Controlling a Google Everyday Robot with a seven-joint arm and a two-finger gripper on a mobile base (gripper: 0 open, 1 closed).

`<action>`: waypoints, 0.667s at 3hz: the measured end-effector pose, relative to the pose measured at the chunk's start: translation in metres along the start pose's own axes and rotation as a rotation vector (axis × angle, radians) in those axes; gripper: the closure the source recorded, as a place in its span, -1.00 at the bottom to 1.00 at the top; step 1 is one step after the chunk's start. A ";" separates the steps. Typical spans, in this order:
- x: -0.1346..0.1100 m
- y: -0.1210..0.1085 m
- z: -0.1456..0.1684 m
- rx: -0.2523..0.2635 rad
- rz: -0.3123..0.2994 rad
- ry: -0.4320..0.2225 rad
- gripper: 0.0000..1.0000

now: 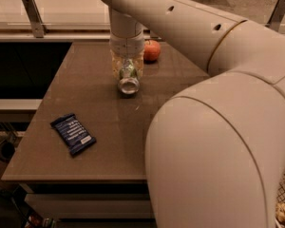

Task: Place green can upright

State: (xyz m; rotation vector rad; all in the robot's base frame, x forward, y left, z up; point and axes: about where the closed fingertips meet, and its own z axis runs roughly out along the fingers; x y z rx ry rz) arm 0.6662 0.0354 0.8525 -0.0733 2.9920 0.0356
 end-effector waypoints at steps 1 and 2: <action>0.007 -0.021 -0.014 0.015 0.014 -0.033 1.00; 0.014 -0.047 -0.032 0.023 0.018 -0.094 1.00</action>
Offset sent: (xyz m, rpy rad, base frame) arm -0.0280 -0.0789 0.0512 -0.0188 -0.1643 -0.0311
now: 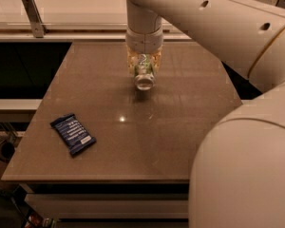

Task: Place green can upright

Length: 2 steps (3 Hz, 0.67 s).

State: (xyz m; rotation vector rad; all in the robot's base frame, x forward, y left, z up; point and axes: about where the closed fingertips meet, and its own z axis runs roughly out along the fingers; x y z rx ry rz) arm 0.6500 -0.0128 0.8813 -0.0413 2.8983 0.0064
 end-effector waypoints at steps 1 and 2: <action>0.001 -0.025 -0.020 0.002 -0.002 -0.067 1.00; 0.001 -0.049 -0.045 -0.018 -0.042 -0.156 1.00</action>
Offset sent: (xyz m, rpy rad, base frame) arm -0.0165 -0.0773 0.0748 0.0302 -0.2769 0.1178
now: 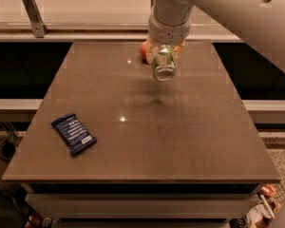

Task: Place green can upright

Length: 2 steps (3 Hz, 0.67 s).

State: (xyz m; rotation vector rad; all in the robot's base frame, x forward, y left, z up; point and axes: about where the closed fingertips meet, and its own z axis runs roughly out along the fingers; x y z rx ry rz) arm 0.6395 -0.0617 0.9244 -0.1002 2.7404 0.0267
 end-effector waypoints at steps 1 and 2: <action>-0.006 -0.015 -0.020 -0.043 -0.069 -0.091 1.00; -0.020 -0.021 -0.036 -0.098 -0.160 -0.177 1.00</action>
Offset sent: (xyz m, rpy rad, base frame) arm 0.0136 -0.0265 0.0728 0.0631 -0.2933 0.3493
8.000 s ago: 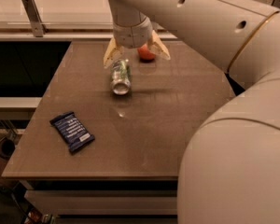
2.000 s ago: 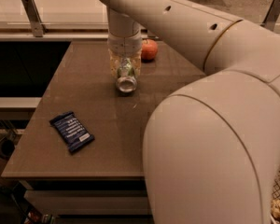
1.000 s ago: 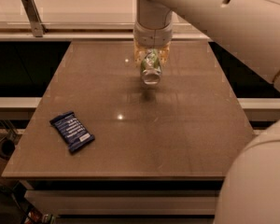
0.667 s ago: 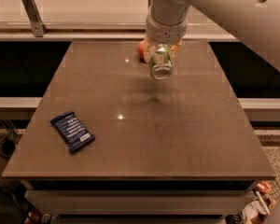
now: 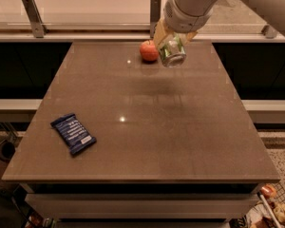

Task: Place green can upright

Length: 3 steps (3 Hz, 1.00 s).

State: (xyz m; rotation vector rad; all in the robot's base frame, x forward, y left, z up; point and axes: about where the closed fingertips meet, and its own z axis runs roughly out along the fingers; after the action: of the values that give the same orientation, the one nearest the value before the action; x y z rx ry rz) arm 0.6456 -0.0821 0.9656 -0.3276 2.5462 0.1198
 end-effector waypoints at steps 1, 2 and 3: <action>-0.015 -0.006 -0.012 -0.071 -0.095 -0.067 1.00; -0.022 -0.010 -0.020 -0.131 -0.199 -0.123 1.00; -0.022 -0.012 -0.024 -0.155 -0.309 -0.185 1.00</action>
Offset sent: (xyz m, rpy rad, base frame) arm 0.0095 -0.0157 0.0432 0.0289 -0.2051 0.4032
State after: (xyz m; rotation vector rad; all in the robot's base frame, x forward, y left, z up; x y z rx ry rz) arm 0.6537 -0.0926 0.9972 -0.7300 2.2780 0.2193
